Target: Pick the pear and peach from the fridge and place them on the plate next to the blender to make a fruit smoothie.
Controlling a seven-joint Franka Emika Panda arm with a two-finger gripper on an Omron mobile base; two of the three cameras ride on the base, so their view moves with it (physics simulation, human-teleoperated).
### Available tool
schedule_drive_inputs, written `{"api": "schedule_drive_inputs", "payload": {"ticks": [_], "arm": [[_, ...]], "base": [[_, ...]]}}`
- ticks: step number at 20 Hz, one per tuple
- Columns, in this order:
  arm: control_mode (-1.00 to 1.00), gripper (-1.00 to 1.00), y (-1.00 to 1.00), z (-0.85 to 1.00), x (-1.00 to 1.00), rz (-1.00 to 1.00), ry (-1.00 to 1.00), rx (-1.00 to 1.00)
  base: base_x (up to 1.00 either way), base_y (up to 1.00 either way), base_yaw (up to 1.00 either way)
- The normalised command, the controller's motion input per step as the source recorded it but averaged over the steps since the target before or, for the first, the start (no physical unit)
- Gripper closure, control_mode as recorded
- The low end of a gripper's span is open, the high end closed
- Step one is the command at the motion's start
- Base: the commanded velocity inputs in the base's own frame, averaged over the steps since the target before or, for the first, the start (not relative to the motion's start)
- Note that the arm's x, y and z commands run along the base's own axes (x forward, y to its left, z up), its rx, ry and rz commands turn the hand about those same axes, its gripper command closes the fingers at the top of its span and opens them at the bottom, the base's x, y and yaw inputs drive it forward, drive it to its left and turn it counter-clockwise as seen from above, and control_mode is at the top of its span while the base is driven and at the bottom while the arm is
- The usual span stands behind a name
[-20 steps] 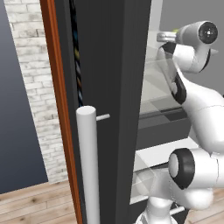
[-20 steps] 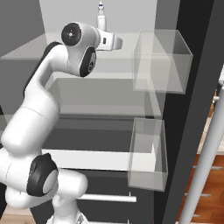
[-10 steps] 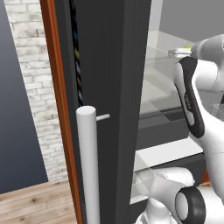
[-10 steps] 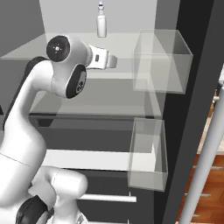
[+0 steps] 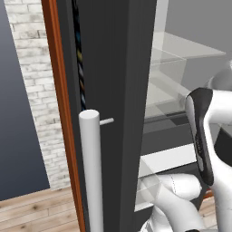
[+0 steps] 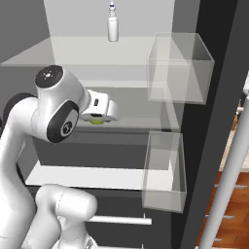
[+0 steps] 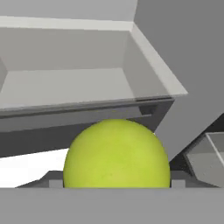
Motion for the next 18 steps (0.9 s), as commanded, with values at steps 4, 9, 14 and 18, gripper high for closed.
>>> {"api": "schedule_drive_inputs", "payload": {"ticks": [4,9,14,18], "arm": [[-1.00,1.00,0.13,-0.30,-0.90,0.13,-0.10,-0.01],[-1.00,1.00,0.00,0.00,-0.05,0.01,-0.04,0.00],[1.00,1.00,0.00,0.00,-0.10,0.00,0.00,0.00],[1.00,1.00,0.00,0.00,0.00,0.00,0.00,0.00]], "base": [[0.00,0.00,0.00],[0.00,0.00,0.00],[-0.23,-0.04,0.00],[-0.96,-0.40,0.15]]}}
